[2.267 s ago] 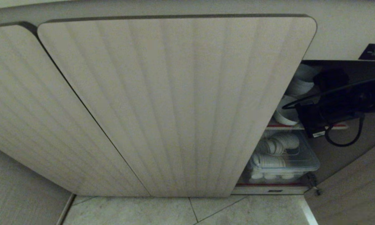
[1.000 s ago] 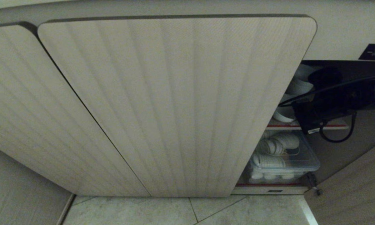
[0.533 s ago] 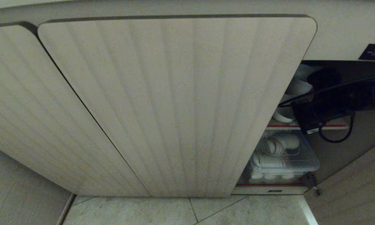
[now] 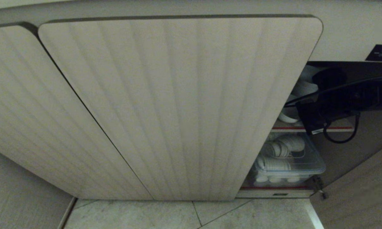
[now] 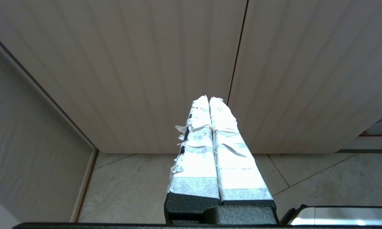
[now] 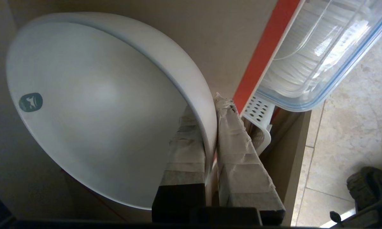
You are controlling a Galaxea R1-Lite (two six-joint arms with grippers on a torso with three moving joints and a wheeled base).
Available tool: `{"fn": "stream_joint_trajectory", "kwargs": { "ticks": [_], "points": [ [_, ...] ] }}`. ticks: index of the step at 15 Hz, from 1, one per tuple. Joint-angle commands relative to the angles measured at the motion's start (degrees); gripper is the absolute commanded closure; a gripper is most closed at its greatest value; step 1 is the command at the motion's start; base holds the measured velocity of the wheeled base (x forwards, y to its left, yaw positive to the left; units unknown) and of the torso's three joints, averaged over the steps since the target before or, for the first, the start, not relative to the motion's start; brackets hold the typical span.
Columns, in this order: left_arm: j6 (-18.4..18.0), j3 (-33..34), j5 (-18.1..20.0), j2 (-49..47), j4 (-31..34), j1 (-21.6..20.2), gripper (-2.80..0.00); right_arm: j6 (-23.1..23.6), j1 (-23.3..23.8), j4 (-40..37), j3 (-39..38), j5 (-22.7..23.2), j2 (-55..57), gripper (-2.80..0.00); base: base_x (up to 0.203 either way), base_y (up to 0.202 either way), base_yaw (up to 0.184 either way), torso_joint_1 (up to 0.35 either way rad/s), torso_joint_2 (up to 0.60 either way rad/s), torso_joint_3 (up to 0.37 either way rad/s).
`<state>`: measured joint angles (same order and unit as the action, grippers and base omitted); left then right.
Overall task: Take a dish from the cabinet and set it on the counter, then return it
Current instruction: Put it back into the cabinet
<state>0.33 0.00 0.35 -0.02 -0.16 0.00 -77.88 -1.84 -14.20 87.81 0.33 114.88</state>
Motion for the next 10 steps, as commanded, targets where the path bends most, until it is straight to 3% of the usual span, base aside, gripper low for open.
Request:
{"fn": "stream_joint_trajectory", "kwargs": {
  "ticks": [1,10],
  "points": [
    [0.0,0.0,0.0,0.0,0.0,0.0,0.00,-0.5,0.0,0.0,0.1,0.0,0.1,0.00,0.000,0.000,0.000,0.000,0.00,0.000],
    [0.0,0.0,0.0,0.0,0.0,0.0,0.00,-0.4,0.0,0.0,2.5,0.0,1.3,0.00,0.000,0.000,0.000,0.000,0.00,0.000]
  ]
}}
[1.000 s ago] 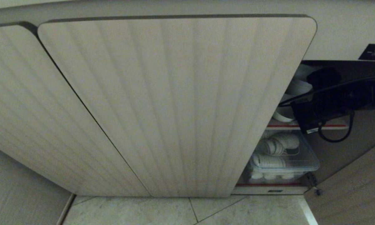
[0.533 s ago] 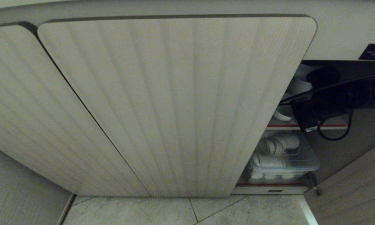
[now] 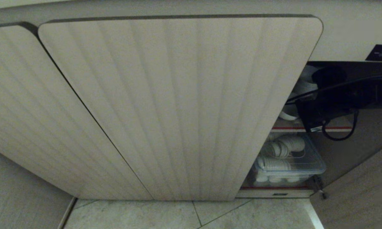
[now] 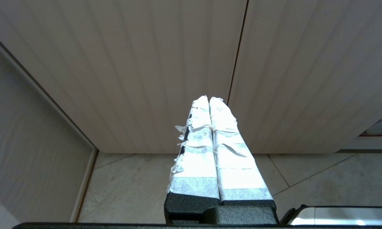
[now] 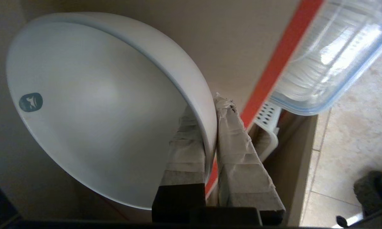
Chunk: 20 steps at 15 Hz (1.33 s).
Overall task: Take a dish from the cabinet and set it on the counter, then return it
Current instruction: Put it back into the cabinet
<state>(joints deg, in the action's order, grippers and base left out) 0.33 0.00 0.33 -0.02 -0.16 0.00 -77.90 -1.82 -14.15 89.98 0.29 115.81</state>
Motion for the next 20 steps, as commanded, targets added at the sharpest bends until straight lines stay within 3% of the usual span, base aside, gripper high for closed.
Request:
{"fn": "stream_joint_trajectory", "kwargs": {
  "ticks": [1,20],
  "points": [
    [0.0,0.0,0.0,0.0,0.0,0.0,0.00,-0.4,0.0,0.2,0.4,0.1,0.5,0.00,0.000,0.000,0.000,0.000,0.00,0.000],
    [0.0,0.0,0.0,0.0,0.0,0.0,0.00,-0.5,0.0,-0.3,2.0,0.1,2.3,0.00,0.000,0.000,0.000,0.000,0.00,0.000]
  ]
}}
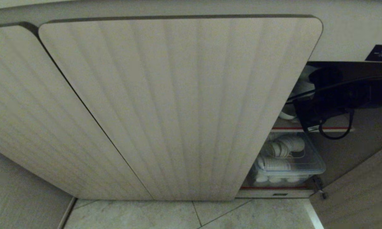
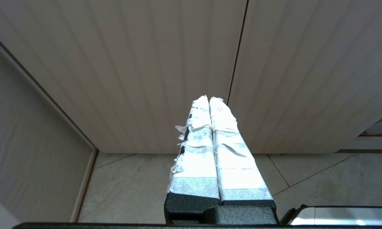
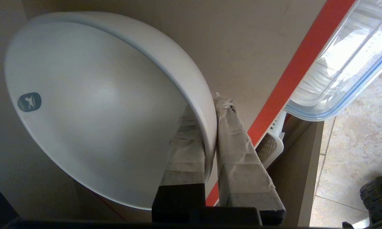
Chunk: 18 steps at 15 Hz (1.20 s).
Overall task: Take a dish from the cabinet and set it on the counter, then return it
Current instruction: Put it back into the cabinet
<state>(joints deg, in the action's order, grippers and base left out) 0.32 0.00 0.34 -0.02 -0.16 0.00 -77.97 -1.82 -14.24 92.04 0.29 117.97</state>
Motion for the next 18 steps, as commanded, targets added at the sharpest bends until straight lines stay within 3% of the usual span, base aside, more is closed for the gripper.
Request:
{"fn": "stream_joint_trajectory", "kwargs": {
  "ticks": [1,2,6,14,18],
  "points": [
    [0.0,0.0,0.0,0.0,0.0,0.0,0.00,-0.4,0.0,-0.2,0.0,0.1,0.2,0.00,0.000,0.000,0.000,0.000,0.00,0.000],
    [0.0,0.0,0.0,0.0,0.0,0.0,0.00,-0.4,0.0,-0.1,0.0,0.1,0.2,-2.80,0.000,0.000,0.000,0.000,0.00,0.000],
    [0.0,0.0,0.0,0.0,0.0,0.0,0.00,-1.1,0.1,0.6,0.0,-2.9,0.2,-2.80,0.000,0.000,0.000,0.000,0.00,0.000],
    [0.0,0.0,0.0,0.0,0.0,0.0,0.00,-0.7,0.0,0.6,-0.1,-3.4,0.0,-2.80,0.000,0.000,0.000,0.000,0.00,0.000],
    [0.0,0.0,0.0,0.0,0.0,0.0,0.00,2.5,-0.2,0.6,-0.5,-4.8,0.1,-2.80,0.000,0.000,0.000,0.000,0.00,0.000]
  ]
}}
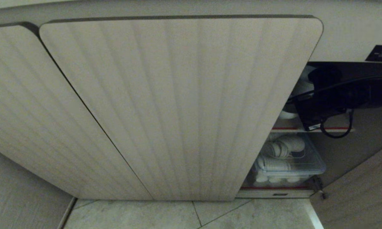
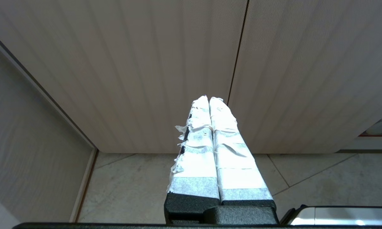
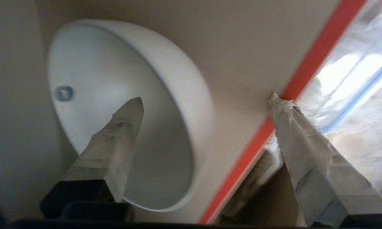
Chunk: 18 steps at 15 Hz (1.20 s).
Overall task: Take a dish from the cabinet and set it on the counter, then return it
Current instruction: Put it back into the cabinet
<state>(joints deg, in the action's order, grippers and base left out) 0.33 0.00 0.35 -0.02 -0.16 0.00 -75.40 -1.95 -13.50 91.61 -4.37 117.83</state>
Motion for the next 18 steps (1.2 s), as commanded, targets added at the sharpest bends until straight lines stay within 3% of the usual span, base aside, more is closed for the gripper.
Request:
{"fn": "stream_joint_trajectory", "kwargs": {
  "ticks": [1,16,18],
  "points": [
    [0.0,0.0,0.0,0.0,0.0,0.0,0.00,0.4,-0.2,0.0,0.0,-0.5,0.2,-2.80,0.000,0.000,0.000,0.000,0.00,0.000],
    [0.0,0.0,0.0,0.0,0.0,0.0,0.00,13.0,-0.2,2.9,-0.9,-8.7,0.1,-2.80,0.000,0.000,0.000,0.000,0.00,0.000],
    [0.0,0.0,0.0,0.0,0.0,0.0,0.00,16.4,-0.2,5.4,-2.6,-10.1,-0.2,-2.80,0.000,0.000,0.000,0.000,0.00,0.000]
  ]
}}
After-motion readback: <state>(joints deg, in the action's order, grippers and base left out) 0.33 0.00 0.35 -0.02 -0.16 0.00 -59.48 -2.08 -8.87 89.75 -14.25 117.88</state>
